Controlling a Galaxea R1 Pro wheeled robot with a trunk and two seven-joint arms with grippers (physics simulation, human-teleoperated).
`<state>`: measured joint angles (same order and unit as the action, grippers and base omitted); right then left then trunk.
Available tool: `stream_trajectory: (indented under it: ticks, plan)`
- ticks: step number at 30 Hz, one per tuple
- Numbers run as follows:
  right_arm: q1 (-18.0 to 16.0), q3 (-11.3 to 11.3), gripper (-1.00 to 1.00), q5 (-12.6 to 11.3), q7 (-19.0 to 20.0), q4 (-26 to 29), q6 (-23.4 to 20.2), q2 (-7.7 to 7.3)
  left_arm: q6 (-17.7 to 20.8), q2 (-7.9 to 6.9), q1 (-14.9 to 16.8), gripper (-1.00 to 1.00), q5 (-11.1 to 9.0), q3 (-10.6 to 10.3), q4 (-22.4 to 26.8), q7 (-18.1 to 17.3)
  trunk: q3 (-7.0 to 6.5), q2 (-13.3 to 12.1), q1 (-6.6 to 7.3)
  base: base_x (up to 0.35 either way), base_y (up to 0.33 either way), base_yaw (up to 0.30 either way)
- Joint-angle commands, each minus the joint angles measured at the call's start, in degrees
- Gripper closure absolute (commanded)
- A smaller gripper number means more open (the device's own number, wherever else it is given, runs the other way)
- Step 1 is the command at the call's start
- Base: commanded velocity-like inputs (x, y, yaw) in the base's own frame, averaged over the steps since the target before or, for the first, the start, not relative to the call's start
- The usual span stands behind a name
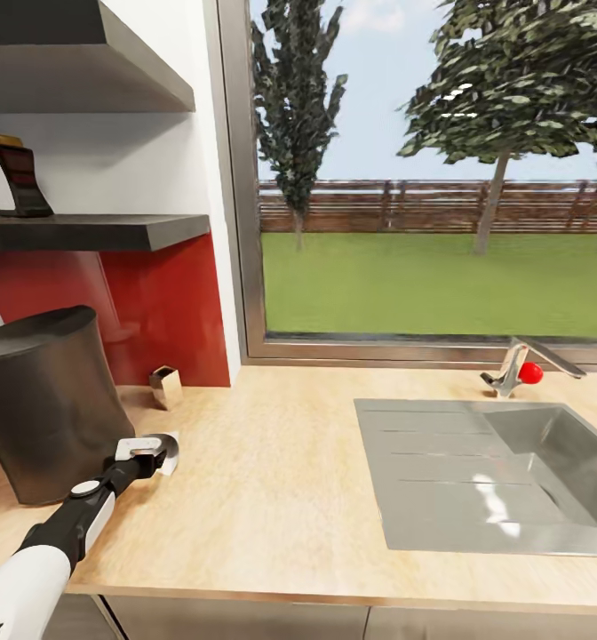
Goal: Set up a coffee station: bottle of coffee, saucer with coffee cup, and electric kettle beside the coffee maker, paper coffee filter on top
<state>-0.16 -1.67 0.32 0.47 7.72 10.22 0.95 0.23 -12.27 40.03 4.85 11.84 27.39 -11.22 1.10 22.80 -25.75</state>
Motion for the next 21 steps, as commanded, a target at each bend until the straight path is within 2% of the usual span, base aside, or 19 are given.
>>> stream_trajectory:
  ticks: [1,8,17,21]
  plan:
    - [-0.02,-0.18,-1.0,0.03,0.05,0.02,0.15,0.01,0.03,0.05,0.05,-1.0,0.51,0.47,0.03,-0.47,0.12,0.12,-0.04,0.067,0.0,0.0]
    - [-0.02,-0.18,-1.0,0.03,0.05,0.02,0.13,0.01,0.03,0.05,0.05,-1.0,0.51,0.47,0.03,-0.47,0.12,0.12,-0.04,0.157,0.0,0.0]
    - [-0.02,-0.18,-1.0,0.03,0.05,0.02,0.15,0.01,0.03,0.05,0.05,-1.0,0.51,0.47,-0.02,-0.47,0.12,0.12,-0.04,0.033,0.003,0.0]
    - [-0.02,-0.18,-1.0,0.03,0.05,0.02,0.15,0.01,0.03,0.05,0.05,-1.0,0.48,0.47,-0.05,-0.47,0.12,0.12,-0.04,0.105,0.114,0.0]
